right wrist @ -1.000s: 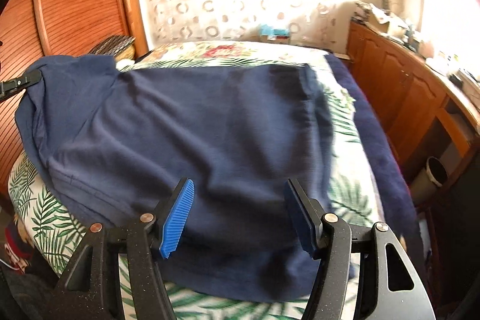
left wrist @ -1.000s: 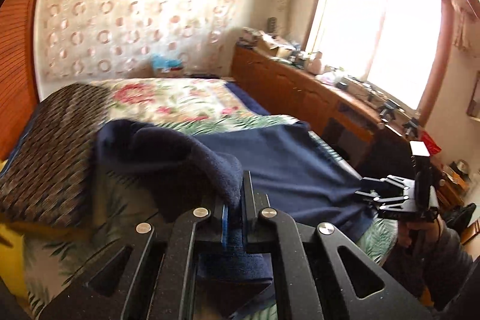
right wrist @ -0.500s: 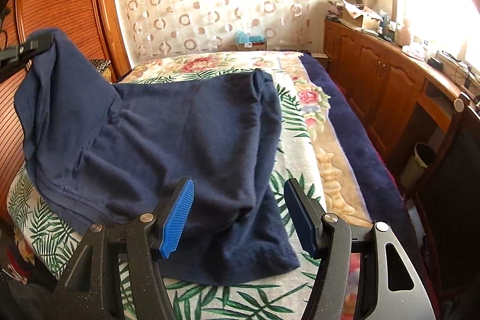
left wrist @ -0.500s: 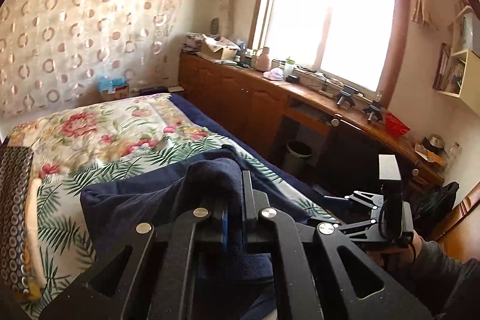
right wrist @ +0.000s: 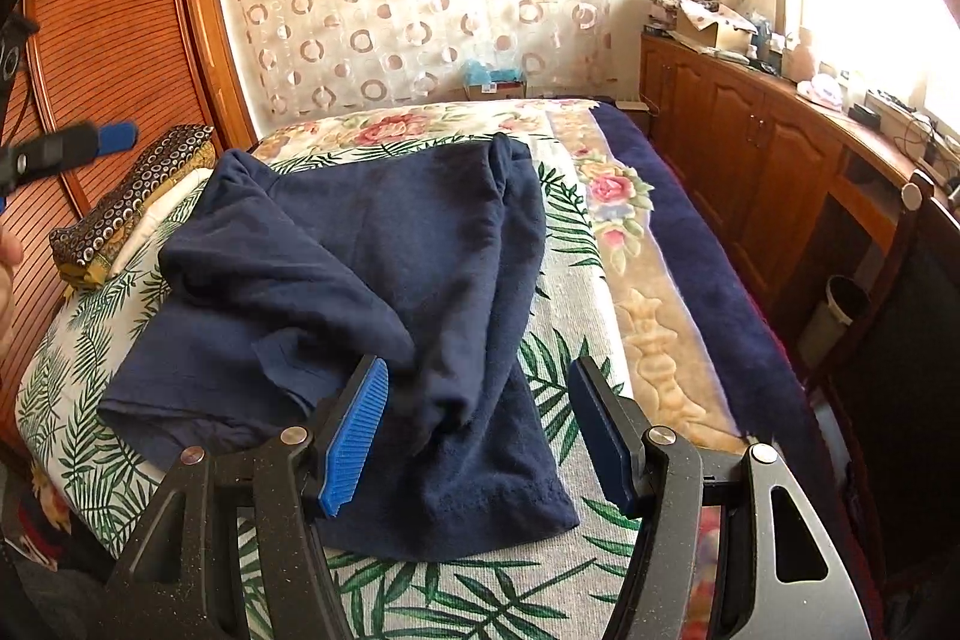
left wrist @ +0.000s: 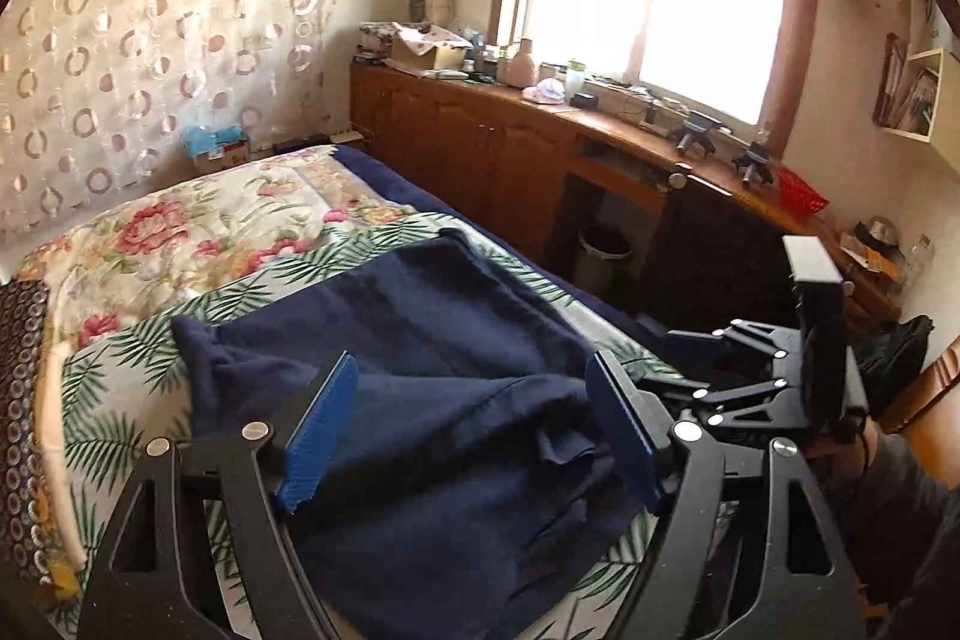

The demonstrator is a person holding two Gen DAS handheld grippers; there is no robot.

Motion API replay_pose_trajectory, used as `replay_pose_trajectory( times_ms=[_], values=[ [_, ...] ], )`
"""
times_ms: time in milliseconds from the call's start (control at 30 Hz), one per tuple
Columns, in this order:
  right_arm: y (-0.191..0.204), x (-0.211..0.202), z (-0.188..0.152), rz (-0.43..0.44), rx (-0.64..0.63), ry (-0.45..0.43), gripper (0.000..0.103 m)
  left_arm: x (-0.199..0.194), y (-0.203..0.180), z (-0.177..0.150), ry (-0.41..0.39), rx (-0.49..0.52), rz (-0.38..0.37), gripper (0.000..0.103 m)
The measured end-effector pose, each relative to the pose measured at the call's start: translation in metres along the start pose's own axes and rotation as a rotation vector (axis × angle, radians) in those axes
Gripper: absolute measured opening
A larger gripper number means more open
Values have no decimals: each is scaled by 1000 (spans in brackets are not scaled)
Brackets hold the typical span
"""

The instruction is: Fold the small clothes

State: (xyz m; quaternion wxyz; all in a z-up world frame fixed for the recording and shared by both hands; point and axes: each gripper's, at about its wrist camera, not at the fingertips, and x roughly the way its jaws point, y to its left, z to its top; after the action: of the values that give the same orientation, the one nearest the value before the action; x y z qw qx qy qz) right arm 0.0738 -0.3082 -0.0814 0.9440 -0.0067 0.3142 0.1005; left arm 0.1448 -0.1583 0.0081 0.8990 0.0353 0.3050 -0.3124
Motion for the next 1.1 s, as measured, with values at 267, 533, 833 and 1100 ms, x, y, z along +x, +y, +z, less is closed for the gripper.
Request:
replay_pose_trajectory(
  times_ms=[267,533,833,1100],
  values=[
    [15,9,11,26,-49,2,65,-27,35,-42,-32,-71,128,79],
    [51,49,25,113,-144,52,65,-41,62,-75,-30,-124,224,79],
    [65,99,37,76,-254,148,65,-47,82,-100,-39,-188,254,79],
    [61,102,42,79,-256,105,11,-44,89,-109,-32,-208,253,79]
  ],
)
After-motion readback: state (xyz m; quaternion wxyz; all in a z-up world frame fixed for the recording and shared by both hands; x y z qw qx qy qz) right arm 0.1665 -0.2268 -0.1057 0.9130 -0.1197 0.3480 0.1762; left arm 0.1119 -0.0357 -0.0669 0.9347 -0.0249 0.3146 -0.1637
